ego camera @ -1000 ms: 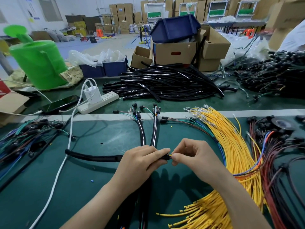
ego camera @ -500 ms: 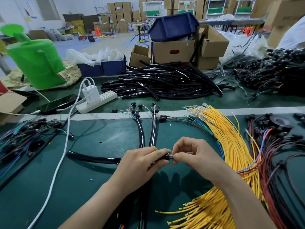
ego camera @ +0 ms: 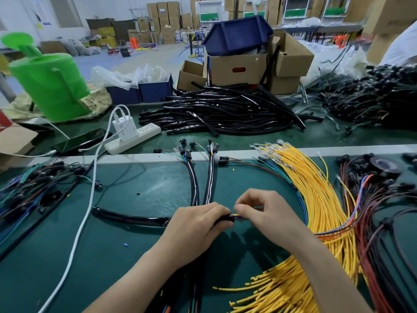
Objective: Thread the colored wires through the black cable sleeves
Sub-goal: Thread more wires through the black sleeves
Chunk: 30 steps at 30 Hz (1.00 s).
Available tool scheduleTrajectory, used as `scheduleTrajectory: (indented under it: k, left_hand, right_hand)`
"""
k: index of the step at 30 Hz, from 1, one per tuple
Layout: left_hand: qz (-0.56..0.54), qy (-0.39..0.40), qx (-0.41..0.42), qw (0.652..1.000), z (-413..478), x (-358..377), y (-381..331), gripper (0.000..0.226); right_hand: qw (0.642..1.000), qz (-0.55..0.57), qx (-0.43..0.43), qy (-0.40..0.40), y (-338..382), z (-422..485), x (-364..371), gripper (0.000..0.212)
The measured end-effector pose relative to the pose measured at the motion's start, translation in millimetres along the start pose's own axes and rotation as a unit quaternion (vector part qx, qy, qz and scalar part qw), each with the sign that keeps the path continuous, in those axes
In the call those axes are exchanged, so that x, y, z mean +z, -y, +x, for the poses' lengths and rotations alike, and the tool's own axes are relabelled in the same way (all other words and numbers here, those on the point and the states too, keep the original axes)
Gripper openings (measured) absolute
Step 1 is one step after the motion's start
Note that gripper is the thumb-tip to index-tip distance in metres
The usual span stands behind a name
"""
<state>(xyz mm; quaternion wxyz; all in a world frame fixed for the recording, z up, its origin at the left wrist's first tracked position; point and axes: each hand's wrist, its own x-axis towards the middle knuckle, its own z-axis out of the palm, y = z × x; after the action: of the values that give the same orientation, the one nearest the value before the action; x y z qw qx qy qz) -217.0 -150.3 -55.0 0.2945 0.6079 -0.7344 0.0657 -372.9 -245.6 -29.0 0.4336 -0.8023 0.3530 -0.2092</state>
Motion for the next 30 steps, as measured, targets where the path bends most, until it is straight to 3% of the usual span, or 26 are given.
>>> scheduleTrajectory:
  k: [3, 19, 30]
  left_hand:
    - [0.014, -0.019, -0.015, 1.000, -0.2, 1.7, 1.3, 0.028]
    - [-0.022, -0.115, -0.084, 0.990, 1.7, 5.0, -3.0, 0.041]
    - [-0.017, -0.079, -0.081, 0.993, 0.1, 2.5, -0.3, 0.033]
  right_hand:
    - [1.000, -0.018, -0.003, 0.016, -1.3, -0.9, 2.0, 0.018]
    - [0.997, 0.077, -0.021, -0.013, 0.0, -0.8, 0.9, 0.009]
    - [0.994, 0.098, -0.035, 0.015, -1.5, -0.2, -3.0, 0.021]
